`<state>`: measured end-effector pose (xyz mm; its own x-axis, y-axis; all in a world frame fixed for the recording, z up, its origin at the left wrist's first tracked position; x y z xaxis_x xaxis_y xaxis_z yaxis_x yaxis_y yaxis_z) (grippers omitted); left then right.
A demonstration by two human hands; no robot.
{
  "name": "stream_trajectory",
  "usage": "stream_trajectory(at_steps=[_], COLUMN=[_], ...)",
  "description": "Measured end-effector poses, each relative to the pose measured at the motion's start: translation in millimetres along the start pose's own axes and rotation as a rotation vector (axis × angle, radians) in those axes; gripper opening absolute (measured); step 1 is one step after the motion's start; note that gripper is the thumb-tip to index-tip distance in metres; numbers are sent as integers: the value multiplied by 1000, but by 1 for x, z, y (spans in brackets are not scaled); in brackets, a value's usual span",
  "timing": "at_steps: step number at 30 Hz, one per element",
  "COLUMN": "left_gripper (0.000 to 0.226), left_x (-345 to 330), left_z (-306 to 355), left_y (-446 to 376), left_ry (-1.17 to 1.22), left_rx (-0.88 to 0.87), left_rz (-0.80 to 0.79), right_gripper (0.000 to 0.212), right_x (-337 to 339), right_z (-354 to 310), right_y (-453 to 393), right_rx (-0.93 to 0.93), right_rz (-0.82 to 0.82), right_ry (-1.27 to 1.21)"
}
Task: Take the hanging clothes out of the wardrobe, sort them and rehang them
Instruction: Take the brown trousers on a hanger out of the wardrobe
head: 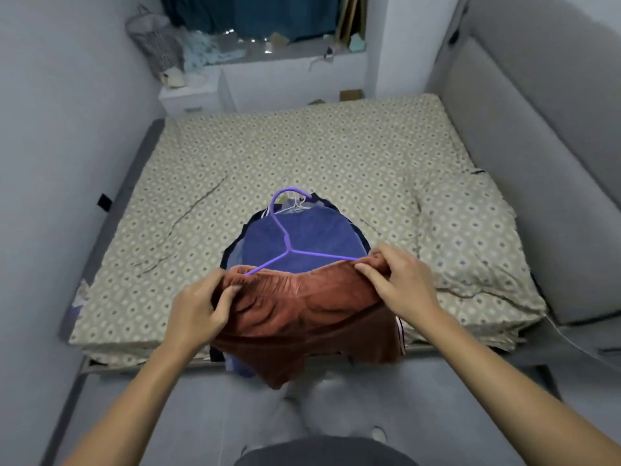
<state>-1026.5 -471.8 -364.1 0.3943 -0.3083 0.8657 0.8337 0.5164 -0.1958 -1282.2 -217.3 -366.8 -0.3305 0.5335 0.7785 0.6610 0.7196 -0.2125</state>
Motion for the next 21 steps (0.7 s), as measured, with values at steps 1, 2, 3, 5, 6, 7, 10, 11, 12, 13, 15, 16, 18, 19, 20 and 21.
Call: stream_trajectory(at_steps=[1,2,3,5,6,7,10,11,12,13,15,16,18,19,20,21], left_gripper=[28,29,29,28,29,31,30,31,33,36,37,36,30,27,26,27], left_x=[3,6,8,13,15,15,7,0,-10,-23,-50,-62,-84,-94,-104,-114], left_z=[-6,-12,-19,-33,-42,-52,-87,-99,-113,-129,-158,-170,-187,-192,-197,-201], left_y=[-5,-11,-20,-44,-58,-75,-130,-151,-170,-186,-215,-227,-249,-258,-266,-273], left_ry=[-12,-23,-35,-58,-65,-68,-43,-38,-35,-30,-6,4,15,17,20,20], left_rx=[22,40,54,66,70,73,69,71,81,93,109,117,126,126,126,128], left_rz=[13,29,42,65,74,82,92,71,38,-2,-83,-119,-174,-195,-212,-228], right_gripper=[26,25,25,24,24,24,25,25,25,24,24,24,24,23,23,23], right_x=[-6,-12,-16,-23,-27,-32,-50,-58,-67,-78,-104,-117,-142,-153,-163,-172], right_z=[-2,-4,-6,-11,-14,-14,-12,-9,-4,2,16,24,44,54,64,75], right_y=[-14,-28,-43,-79,-97,-116,-165,-180,-193,-204,-226,-235,-250,-255,-259,-263], right_rx=[15,23,29,43,48,49,18,-1,-26,-56,-112,-135,-181,-204,-224,-240], right_rz=[-21,-37,-50,-68,-77,-83,-82,-81,-88,-107,-169,-205,-270,-293,-309,-322], right_ry=[-3,-7,-5,11,22,31,62,78,91,107,114,103,81,79,80,85])
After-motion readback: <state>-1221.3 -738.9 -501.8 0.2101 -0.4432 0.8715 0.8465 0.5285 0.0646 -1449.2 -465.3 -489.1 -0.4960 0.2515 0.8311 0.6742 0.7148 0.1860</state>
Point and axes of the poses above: each hand's wrist, its own y-axis away from the middle knuckle, its own x-axis out of the back of the hand, z = x × y, the point moved 6 cm from there along -y, towards the middle knuckle, and after that the axes turned 5 degrees about -z, right-handed, at the moved point
